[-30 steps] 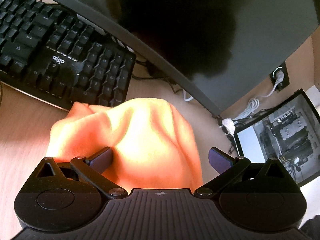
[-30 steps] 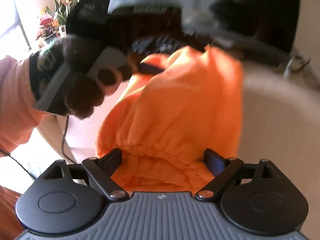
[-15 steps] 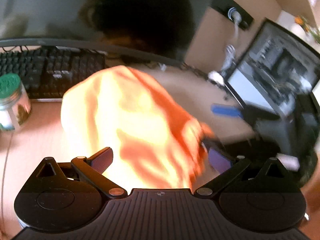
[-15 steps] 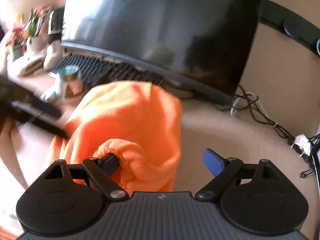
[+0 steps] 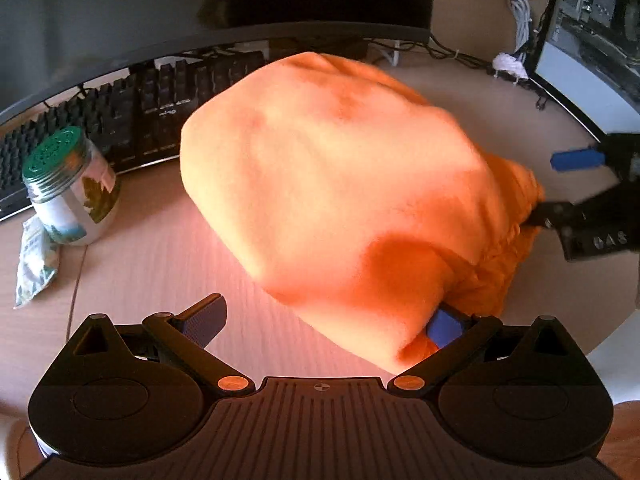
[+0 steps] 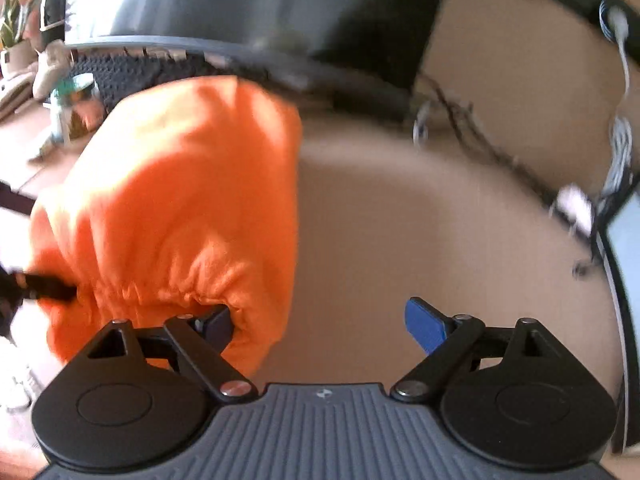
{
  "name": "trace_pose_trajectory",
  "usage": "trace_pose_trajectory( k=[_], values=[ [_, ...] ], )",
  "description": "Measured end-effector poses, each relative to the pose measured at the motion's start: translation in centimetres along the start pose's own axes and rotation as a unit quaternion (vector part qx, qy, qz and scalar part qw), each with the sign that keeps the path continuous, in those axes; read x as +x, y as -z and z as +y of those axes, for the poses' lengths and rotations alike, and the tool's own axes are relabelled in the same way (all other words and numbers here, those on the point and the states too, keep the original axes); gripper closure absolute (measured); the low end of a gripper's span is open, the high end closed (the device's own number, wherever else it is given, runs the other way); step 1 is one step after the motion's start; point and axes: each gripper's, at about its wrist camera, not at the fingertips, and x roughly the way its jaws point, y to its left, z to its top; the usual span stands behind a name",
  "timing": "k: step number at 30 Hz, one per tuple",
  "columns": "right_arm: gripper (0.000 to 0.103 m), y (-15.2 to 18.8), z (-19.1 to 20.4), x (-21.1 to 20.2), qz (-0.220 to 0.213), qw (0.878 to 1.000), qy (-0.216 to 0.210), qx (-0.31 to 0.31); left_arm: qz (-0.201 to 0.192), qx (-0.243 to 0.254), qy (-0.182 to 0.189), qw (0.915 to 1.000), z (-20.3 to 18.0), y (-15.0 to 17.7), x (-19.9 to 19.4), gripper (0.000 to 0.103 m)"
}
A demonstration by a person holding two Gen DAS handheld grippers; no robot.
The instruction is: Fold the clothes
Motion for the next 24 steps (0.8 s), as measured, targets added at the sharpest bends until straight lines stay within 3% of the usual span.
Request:
trace_pose_trajectory(
  k=[4, 7, 10, 15, 17, 19, 21, 24],
  values=[
    [0.014, 0.4, -0.5, -2.5, -0.004, 0.997, -0.077, -0.004, 0.001, 0.000, 0.003, 1.0000, 0.1, -0.3, 0.1, 0.000],
    [0.012, -0.1, -0.4, -4.5, -0.038, 0.993, -0.113, -0.017, 0.001, 0.000, 0.004, 1.0000, 0.1, -0.4, -0.1, 0.000],
    [0.012, -1.6, -0.4, -5.1, -0.079, 0.988, -0.131, 0.009, -0.004, 0.005, -0.001, 1.0000, -0.3, -0.6, -0.3, 0.000],
    [0.012, -1.7, 1.5, -0.4, -0.024, 0.998, -0.043, -0.030, -0.005, 0.004, -0.006, 1.0000, 0.1, -0.6, -0.7, 0.000],
    [0.005, -0.7, 1.5, 1.4, -0.003, 0.999, -0.035, -0.031, -0.005, 0.008, -0.006, 0.9999, 0.2, -0.7, -1.1, 0.000],
    [0.002, -0.3, 1.4, 1.8, -0.009, 0.999, -0.036, -0.021, -0.006, 0.018, -0.004, 0.9998, 0.2, -0.8, -1.7, 0.000],
    [0.001, -0.4, 1.5, 2.2, -0.008, 0.999, -0.039, -0.017, -0.016, 0.017, 0.030, 0.9993, 0.6, -1.2, -2.8, 0.000],
    [0.001, -0.4, 1.8, 2.9, -0.005, 0.999, -0.040, -0.014, -0.048, -0.035, 0.110, 0.9921, 2.6, -2.2, -4.8, 0.000]
  ],
)
